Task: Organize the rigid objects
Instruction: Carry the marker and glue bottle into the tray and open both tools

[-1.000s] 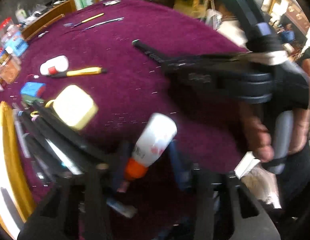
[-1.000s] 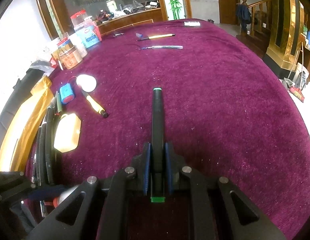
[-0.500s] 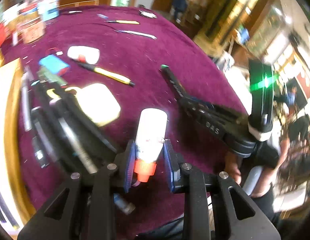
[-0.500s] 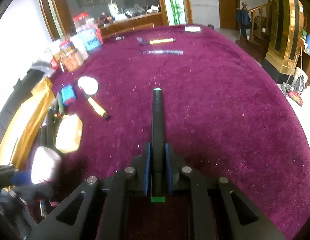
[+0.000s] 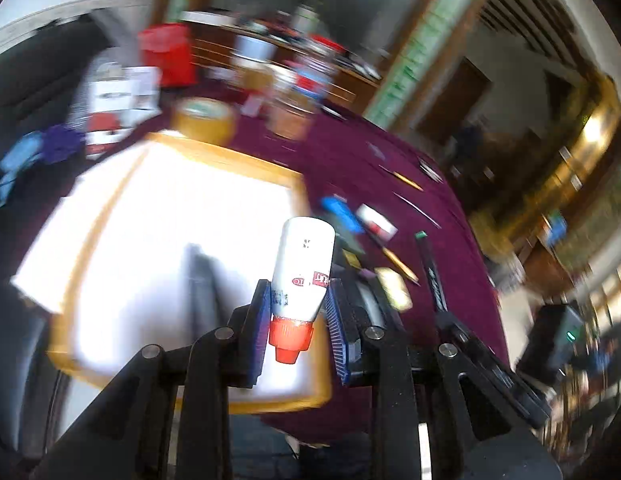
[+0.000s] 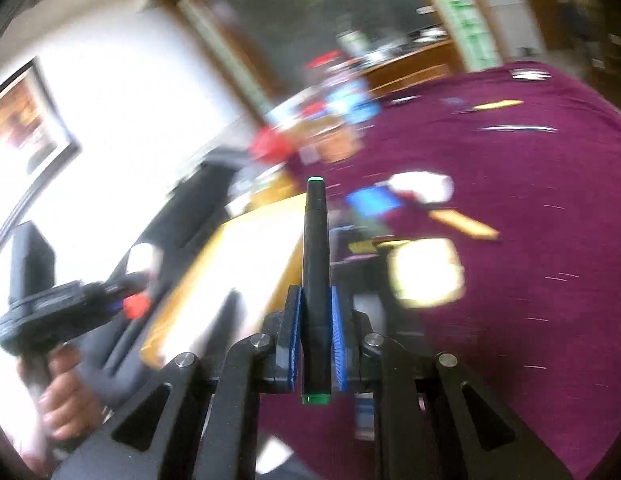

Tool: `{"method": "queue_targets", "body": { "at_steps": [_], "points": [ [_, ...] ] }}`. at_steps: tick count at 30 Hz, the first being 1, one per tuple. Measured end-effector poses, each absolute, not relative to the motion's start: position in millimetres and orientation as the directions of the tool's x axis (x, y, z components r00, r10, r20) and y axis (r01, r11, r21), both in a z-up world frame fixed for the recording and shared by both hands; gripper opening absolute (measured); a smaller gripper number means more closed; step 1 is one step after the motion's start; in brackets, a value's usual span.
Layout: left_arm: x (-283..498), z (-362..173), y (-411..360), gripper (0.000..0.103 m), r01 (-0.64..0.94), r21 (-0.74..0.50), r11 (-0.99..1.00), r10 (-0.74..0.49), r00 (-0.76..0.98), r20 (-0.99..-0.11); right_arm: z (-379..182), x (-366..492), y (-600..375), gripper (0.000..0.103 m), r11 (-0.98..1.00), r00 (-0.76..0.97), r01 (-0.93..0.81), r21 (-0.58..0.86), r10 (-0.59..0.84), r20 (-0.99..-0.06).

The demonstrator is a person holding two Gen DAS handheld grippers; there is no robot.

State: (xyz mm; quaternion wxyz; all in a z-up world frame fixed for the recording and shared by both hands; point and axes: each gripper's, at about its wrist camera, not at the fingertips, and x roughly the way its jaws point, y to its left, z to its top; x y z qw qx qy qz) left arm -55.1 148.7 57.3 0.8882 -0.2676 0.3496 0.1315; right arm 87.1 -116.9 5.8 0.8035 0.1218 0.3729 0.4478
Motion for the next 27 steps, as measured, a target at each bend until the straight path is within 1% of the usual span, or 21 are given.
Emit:
{"method": "queue_targets", "body": {
  "at_steps": [5,8,10,12,16,18,22,26,27],
  "points": [
    [-72.9,25.1,199.6,0.025,-0.557,-0.367,0.745,0.136,0.666,-0.734,11.3,63.9,-31.3,0.013,0.496,0.219,-0.734,0.464,0.820,-0.529],
    [-78.7,0.6,221.6,0.025,-0.600,-0.379,0.704,0.126,0.631,-0.765,2.7,54.7,4.6,0.013,0.490,0.197,-0.759,0.428,0.800,-0.566],
    [-81.5,-7.7,226.6,0.025,-0.615,-0.375,0.694,0.126,0.615,-0.778,-8.2,52.1,27.4,0.013,0.506,0.195,-0.768,0.392,0.769,-0.609],
    [-79.5,-14.9,227.8,0.025,-0.626,-0.342,0.701,0.147,0.596,-0.790,-18.3,50.0,41.9,0.013,0.520,0.192,-0.770,0.370,0.742,-0.643],
    [-70.3,-23.2,225.9,0.025,-0.643,-0.277,0.714,0.173,0.546,-0.820,-35.5,47.4,63.0,0.013,0.553,0.209,-0.777,0.301,0.678,-0.705],
    [-62.8,-27.7,222.4,0.025,-0.661,-0.211,0.720,0.207,0.496,-0.843,-40.1,45.0,66.8,0.013,0.562,0.224,-0.784,0.264,0.652,-0.724],
    [-53.6,-32.3,214.4,0.025,-0.654,-0.120,0.747,0.251,0.444,-0.860,-49.4,36.7,74.1,0.013,0.572,0.243,-0.794,0.208,0.612,-0.753],
    [-50.3,-35.9,210.7,0.025,-0.634,-0.137,0.761,0.227,0.459,-0.859,-48.7,32.1,74.7,0.013,0.566,0.258,-0.804,0.184,0.610,-0.750],
    [-50.1,-35.7,209.7,0.027,-0.633,-0.132,0.763,0.233,0.460,-0.857,-48.3,33.1,74.3,0.015,0.568,0.259,-0.803,0.184,0.609,-0.750]
  ]
}}
